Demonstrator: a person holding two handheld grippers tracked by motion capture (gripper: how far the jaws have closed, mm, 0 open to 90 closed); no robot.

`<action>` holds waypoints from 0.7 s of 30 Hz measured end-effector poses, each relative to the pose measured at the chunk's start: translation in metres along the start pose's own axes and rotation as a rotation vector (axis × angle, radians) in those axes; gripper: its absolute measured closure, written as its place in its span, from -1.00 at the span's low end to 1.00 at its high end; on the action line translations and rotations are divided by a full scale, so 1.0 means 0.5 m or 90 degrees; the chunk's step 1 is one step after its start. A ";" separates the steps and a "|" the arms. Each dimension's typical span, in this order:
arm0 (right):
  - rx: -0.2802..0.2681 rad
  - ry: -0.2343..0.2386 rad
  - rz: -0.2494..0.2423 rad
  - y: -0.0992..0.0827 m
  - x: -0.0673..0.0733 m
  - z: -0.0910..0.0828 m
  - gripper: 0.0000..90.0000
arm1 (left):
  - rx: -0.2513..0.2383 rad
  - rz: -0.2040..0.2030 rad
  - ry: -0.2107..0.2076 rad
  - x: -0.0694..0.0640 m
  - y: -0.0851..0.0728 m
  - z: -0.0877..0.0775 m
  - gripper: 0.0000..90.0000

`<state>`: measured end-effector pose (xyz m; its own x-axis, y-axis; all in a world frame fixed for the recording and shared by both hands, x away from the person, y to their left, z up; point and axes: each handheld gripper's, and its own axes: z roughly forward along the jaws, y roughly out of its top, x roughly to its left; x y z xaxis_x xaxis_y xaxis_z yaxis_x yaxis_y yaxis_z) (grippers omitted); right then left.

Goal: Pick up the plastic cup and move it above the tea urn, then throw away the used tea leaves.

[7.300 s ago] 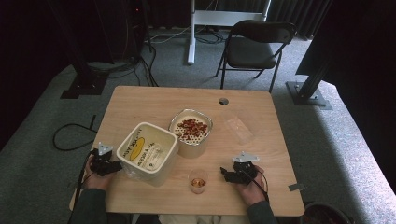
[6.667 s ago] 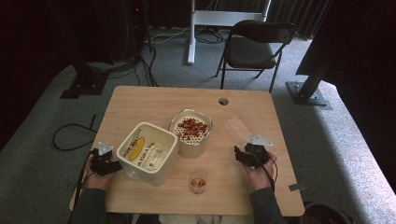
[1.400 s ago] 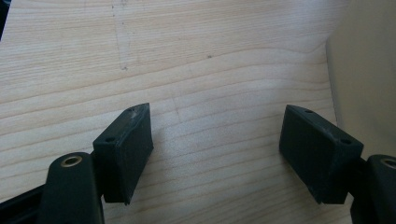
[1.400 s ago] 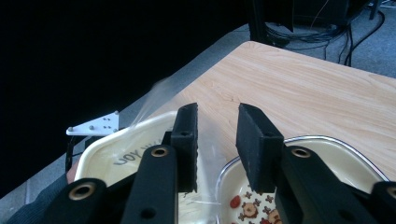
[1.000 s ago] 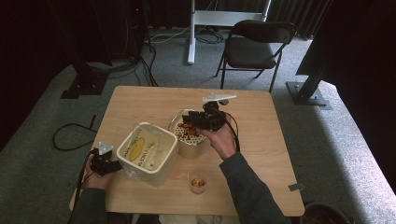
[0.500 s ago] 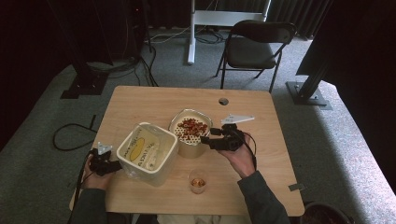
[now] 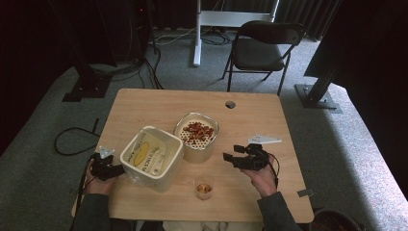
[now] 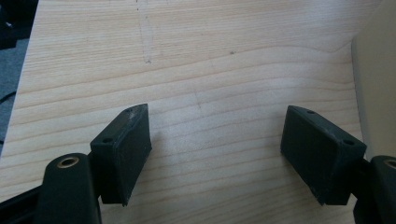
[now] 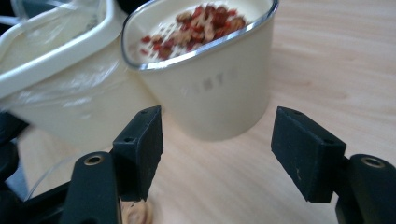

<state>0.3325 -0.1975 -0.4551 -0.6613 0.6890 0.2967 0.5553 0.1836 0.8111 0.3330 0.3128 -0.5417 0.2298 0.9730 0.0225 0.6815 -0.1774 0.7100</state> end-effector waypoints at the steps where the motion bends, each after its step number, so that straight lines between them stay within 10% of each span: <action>1: 0.000 0.000 0.000 0.000 0.000 0.000 -0.26 | 0.000 0.000 0.000 0.000 0.000 0.000 -0.44; 21: -0.018 0.056 -0.061 -0.106 0.037 -0.024 -0.41 | -0.007 -0.004 -0.008 -0.003 -0.005 0.000 -0.45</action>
<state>0.2847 -0.2027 -0.4865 -0.7528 0.6049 0.2595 0.4743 0.2252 0.8510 0.3308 0.3121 -0.5434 0.2337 0.9723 0.0092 0.6750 -0.1691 0.7181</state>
